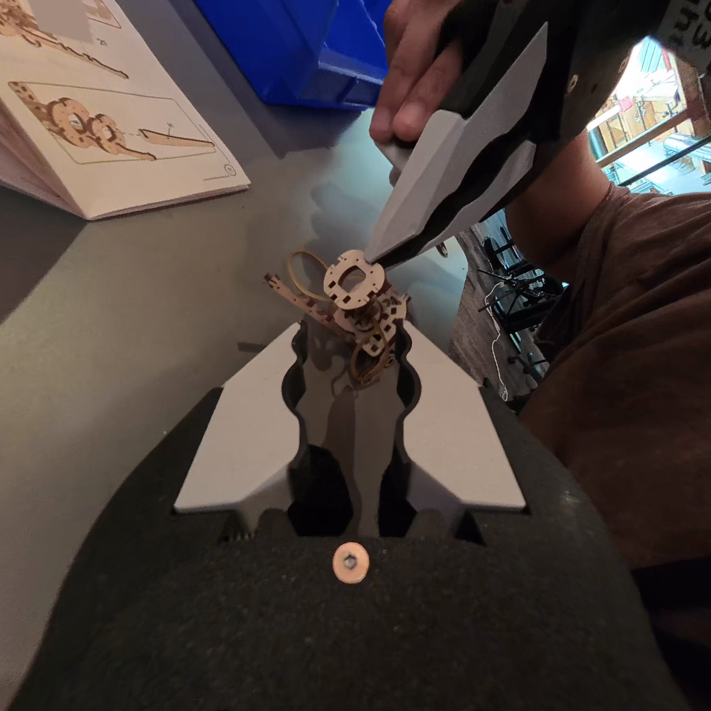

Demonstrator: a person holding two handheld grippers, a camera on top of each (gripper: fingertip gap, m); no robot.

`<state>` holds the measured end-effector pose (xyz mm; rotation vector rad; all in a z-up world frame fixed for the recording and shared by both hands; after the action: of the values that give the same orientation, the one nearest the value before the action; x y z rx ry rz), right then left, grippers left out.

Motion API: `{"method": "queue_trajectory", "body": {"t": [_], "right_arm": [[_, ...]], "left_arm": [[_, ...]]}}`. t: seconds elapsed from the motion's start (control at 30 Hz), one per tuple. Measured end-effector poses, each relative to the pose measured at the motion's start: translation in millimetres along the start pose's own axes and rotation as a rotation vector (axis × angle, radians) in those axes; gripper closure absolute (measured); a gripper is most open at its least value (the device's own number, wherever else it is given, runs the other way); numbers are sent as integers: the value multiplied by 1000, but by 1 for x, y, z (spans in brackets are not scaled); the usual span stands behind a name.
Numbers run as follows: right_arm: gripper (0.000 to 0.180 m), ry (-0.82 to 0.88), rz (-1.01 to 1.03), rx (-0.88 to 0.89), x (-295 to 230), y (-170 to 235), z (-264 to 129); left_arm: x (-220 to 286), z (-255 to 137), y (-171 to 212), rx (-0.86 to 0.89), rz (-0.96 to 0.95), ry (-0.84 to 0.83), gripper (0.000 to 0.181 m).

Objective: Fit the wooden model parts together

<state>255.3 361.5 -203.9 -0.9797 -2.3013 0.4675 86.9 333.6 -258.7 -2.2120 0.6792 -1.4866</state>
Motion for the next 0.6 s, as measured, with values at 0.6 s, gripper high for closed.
{"method": "queue_trajectory", "body": {"t": [0.6], "right_arm": [[178,-39,-8,-4,4,-2,7]], "left_arm": [[1,3,-1,8,-17,38,139]]}}
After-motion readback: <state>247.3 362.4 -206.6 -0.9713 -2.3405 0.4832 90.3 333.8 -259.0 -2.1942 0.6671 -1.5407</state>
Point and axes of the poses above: each gripper's, where its closed fingertips meet, z out along the fingers, y out of its underside, x = y × z across the jaws, the point moved 10 cm from there along -z, back along the fingers, and after that the axes turned 4 degrees about -z, right-handed, at the moved point
